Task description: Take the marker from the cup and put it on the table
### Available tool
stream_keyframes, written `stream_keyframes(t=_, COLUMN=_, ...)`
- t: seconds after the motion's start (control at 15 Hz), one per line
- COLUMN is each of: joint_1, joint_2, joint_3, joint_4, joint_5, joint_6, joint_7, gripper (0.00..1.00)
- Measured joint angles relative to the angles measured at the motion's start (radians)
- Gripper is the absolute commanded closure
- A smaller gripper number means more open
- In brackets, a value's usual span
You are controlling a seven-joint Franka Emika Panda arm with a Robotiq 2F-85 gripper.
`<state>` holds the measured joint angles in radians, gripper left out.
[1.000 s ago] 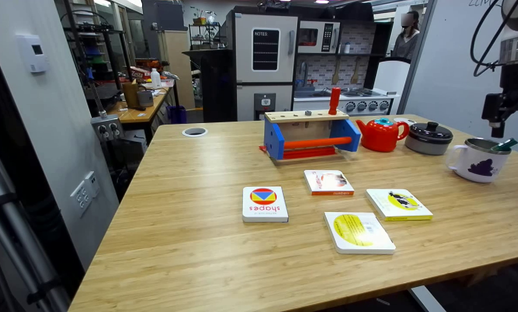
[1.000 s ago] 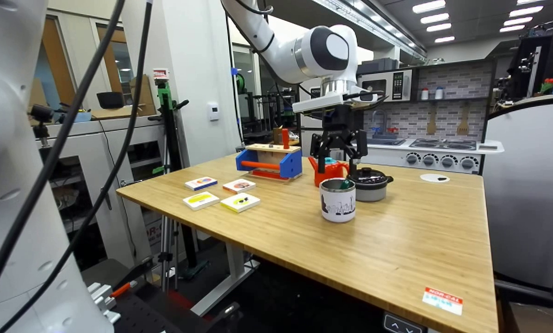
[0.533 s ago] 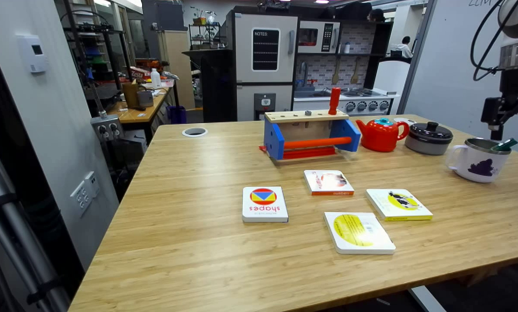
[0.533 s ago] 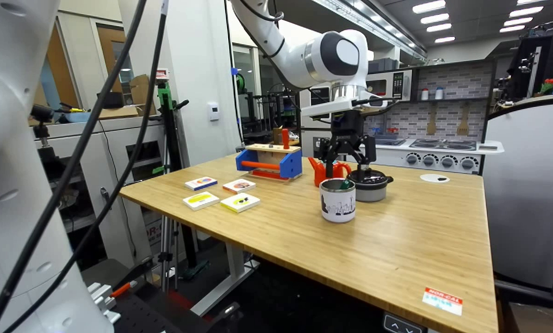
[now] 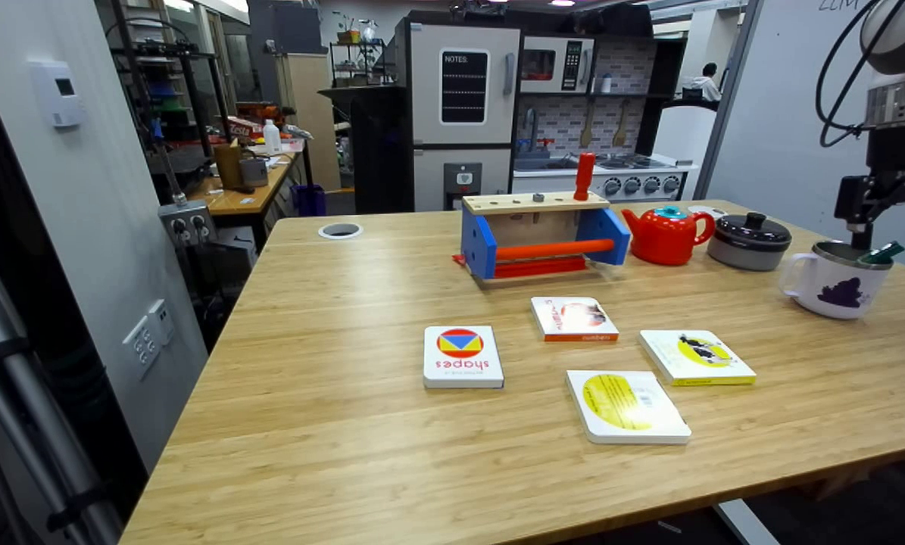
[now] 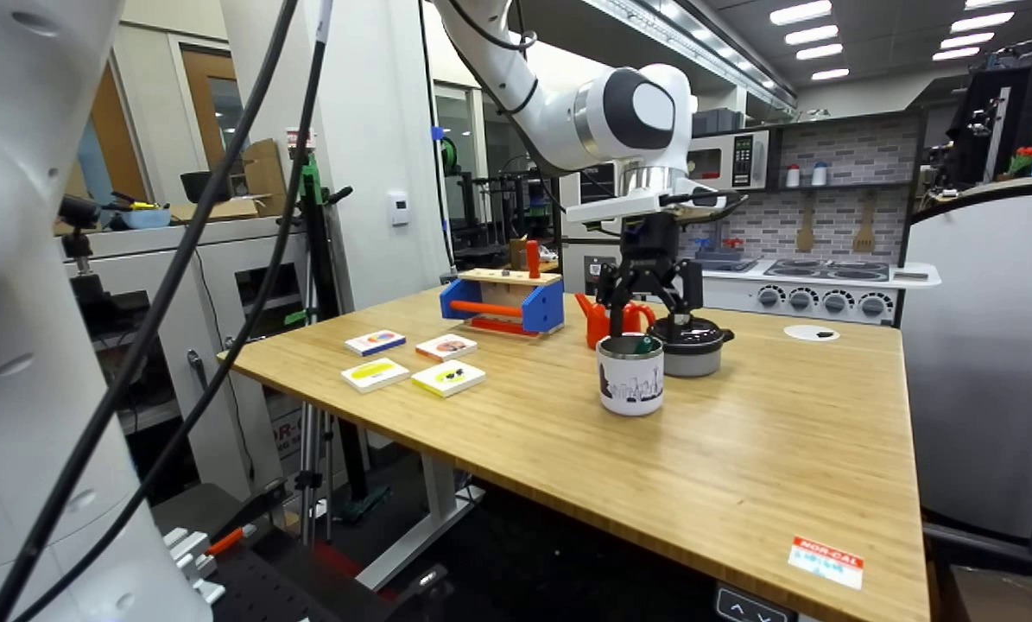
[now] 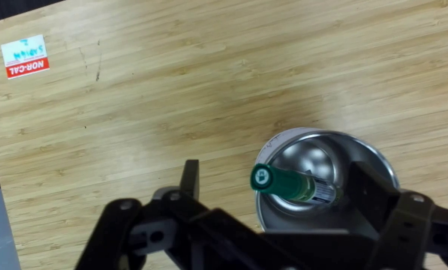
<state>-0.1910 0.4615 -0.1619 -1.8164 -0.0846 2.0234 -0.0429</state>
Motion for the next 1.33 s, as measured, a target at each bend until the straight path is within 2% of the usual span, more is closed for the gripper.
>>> stream_keyframes(t=1.33, joint_1=-0.010, joint_2=0.021, joint_3=-0.001, joint_4=0.018, joint_5=0.012, joint_6=-0.020, joint_7=0.026, gripper=0.00)
